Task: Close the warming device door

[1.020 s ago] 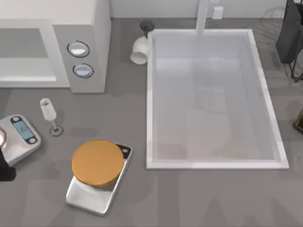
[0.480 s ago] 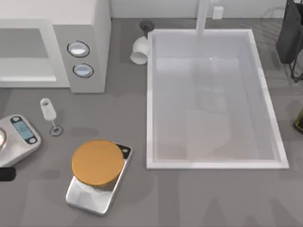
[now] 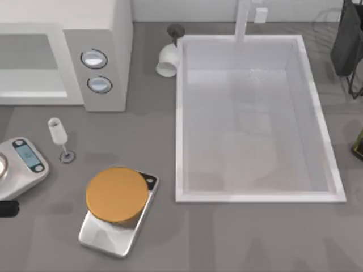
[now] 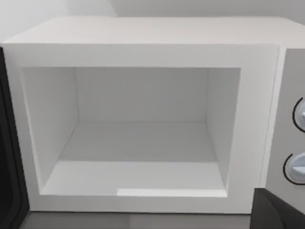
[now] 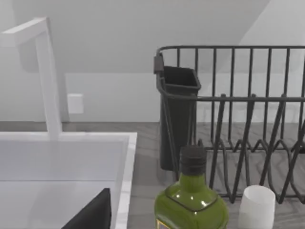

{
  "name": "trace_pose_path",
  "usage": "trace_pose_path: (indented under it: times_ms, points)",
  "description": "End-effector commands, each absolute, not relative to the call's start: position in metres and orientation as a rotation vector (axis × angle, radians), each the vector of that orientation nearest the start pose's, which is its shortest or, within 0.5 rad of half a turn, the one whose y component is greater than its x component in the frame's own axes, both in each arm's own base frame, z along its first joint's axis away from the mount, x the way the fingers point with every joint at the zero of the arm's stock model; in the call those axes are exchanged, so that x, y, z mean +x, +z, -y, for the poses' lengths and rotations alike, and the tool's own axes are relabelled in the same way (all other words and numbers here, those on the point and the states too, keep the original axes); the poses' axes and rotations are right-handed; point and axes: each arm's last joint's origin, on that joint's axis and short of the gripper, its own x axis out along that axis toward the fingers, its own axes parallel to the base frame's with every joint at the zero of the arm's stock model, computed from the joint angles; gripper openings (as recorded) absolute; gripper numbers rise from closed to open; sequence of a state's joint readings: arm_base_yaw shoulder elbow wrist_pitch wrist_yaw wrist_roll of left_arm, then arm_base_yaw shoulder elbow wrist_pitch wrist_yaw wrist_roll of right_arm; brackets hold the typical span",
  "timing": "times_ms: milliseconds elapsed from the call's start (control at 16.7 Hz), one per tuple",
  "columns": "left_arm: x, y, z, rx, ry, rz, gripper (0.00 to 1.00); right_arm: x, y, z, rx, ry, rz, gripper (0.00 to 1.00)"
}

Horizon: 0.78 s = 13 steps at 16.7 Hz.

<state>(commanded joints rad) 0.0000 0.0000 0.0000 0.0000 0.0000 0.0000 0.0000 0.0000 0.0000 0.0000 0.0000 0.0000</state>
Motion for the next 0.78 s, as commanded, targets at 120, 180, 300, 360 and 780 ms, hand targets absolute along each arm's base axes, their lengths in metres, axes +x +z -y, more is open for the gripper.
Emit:
trace_pose_path:
  times_ms: [120, 180, 300, 360, 780]
  points:
    - [0.1047, 0.1588, 0.0024, 0.0, 0.0, -0.002, 0.0, 0.1057, 0.16, 0.0012, 0.0, 0.0, 0.0, 1.0]
    - [0.1034, 0.1576, 0.0037, 0.0, 0.0, -0.003, 0.0, 0.1057, 0.16, 0.0012, 0.0, 0.0, 0.0, 1.0]
    - [0.1005, 0.1555, 0.0062, 0.0, 0.0, 0.001, 0.0, 0.1057, 0.16, 0.0012, 0.0, 0.0, 0.0, 1.0]
    - [0.0995, 0.1545, 0.0071, 0.0, 0.0, 0.0, 0.0, 0.1057, 0.16, 0.0012, 0.0, 0.0, 0.0, 1.0]
    - [0.1007, 0.1552, 0.0105, 0.0, 0.001, 0.0, 0.0, 0.1057, 0.16, 0.0012, 0.0, 0.0, 0.0, 1.0]
